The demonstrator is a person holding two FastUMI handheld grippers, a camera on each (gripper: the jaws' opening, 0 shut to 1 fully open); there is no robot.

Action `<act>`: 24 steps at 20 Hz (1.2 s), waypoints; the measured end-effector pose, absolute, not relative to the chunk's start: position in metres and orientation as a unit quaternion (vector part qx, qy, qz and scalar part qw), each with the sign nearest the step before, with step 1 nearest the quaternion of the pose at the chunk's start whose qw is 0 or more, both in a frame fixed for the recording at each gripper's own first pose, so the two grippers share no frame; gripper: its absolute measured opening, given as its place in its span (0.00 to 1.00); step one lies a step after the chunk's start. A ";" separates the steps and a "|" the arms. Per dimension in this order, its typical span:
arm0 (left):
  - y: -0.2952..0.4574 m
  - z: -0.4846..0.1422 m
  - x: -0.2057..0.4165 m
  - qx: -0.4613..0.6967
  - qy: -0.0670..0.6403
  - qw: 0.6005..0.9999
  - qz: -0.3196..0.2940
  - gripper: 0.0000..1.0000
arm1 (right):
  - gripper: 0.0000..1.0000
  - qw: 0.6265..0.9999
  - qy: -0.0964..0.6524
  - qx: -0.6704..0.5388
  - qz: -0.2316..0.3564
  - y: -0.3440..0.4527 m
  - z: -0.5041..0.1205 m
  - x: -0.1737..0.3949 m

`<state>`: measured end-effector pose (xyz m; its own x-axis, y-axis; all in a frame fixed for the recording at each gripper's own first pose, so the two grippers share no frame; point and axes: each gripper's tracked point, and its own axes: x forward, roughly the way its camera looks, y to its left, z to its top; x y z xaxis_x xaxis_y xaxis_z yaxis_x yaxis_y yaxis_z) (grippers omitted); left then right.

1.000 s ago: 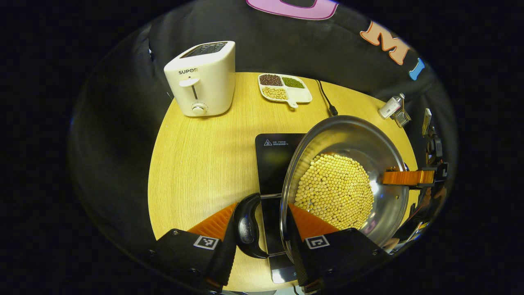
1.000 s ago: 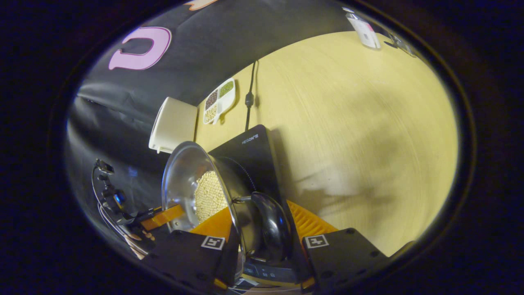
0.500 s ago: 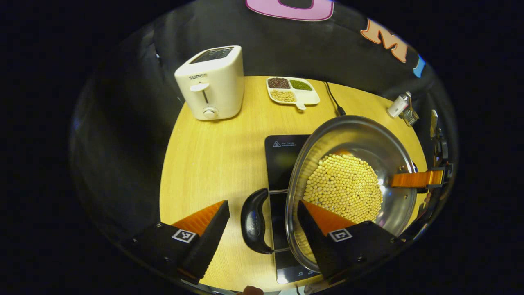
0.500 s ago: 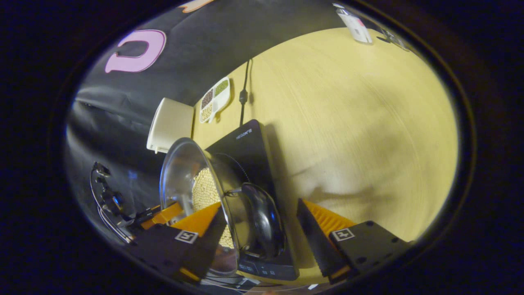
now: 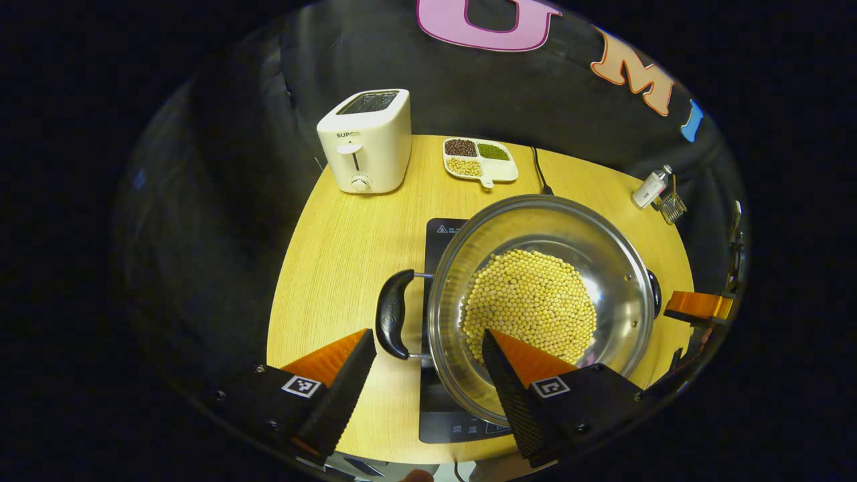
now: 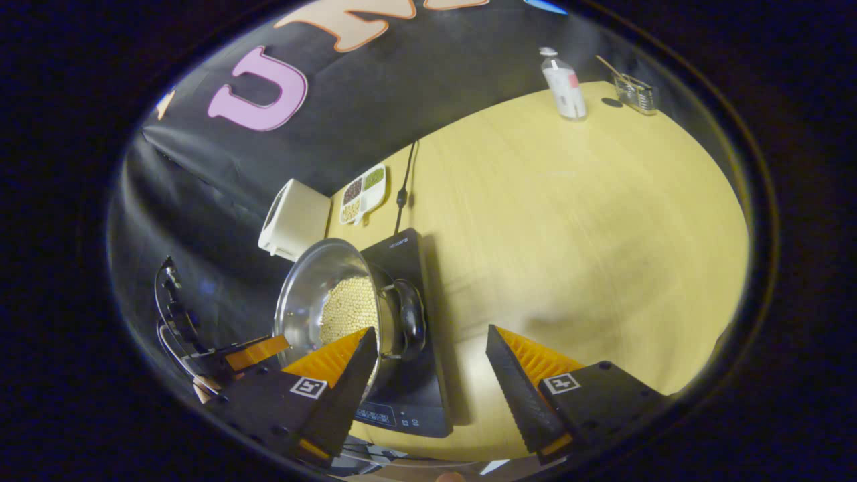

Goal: First push the handle of the pot to place it horizontally, then grasp the pot with both hands and set it on the induction cooktop.

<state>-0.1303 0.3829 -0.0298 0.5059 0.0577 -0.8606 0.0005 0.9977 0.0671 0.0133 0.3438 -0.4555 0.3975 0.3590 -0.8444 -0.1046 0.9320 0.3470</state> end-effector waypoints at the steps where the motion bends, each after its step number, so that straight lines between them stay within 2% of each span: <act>1: 0.376 -0.025 -0.137 0.030 0.497 0.867 0.020 0.98 | 0.93 0.831 0.524 0.124 0.138 0.334 -0.446 0.013; 2: 0.368 -0.018 -0.142 0.030 0.495 0.868 0.022 0.98 | 0.93 0.835 0.518 0.128 0.136 0.324 -0.437 0.012; 3: 0.358 -0.012 -0.147 0.031 0.493 0.869 0.022 0.98 | 1.00 0.838 0.512 0.131 0.136 0.313 -0.428 0.012; 4: 0.347 -0.005 -0.152 0.031 0.488 0.872 0.023 0.98 | 1.00 0.840 0.507 0.134 0.136 0.301 -0.420 0.010; 5: 0.335 0.000 -0.157 0.031 0.483 0.875 0.024 0.98 | 0.93 0.843 0.503 0.135 0.136 0.289 -0.411 0.009; 9: 0.269 0.028 -0.172 0.027 0.457 0.889 0.016 0.98 | 0.92 0.854 0.481 0.131 0.151 0.240 -0.369 0.012; 10: 0.251 0.035 -0.174 0.027 0.450 0.893 0.014 0.98 | 1.00 0.859 0.474 0.121 0.151 0.225 -0.360 0.016; 12: 0.215 0.050 -0.178 0.030 0.431 0.902 0.010 0.98 | 1.00 0.873 0.453 0.099 0.154 0.197 -0.335 0.023; 13: 0.197 0.057 -0.180 0.030 0.421 0.907 0.007 0.98 | 0.92 0.880 0.439 0.091 0.158 0.187 -0.319 0.027; 14: 0.178 0.066 -0.181 0.029 0.409 0.912 0.003 0.98 | 1.00 0.886 0.424 0.086 0.164 0.177 -0.303 0.031; 15: 0.161 0.074 -0.182 0.026 0.395 0.918 -0.001 0.98 | 0.92 0.892 0.410 0.082 0.172 0.169 -0.287 0.034; 23: 0.064 0.163 -0.182 0.044 0.255 0.966 -0.017 0.98 | 0.92 0.923 0.315 0.070 0.210 0.125 -0.184 0.047; 24: 0.054 0.174 -0.183 0.055 0.238 0.969 -0.018 0.97 | 0.99 0.926 0.303 0.069 0.215 0.123 -0.171 0.047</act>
<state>-0.1826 0.0541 0.1735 0.8857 -0.0083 -0.4643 0.0611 0.9932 0.0989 0.0474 0.1231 -0.1714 0.7240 0.4400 -0.5312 -0.3559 0.8980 0.2588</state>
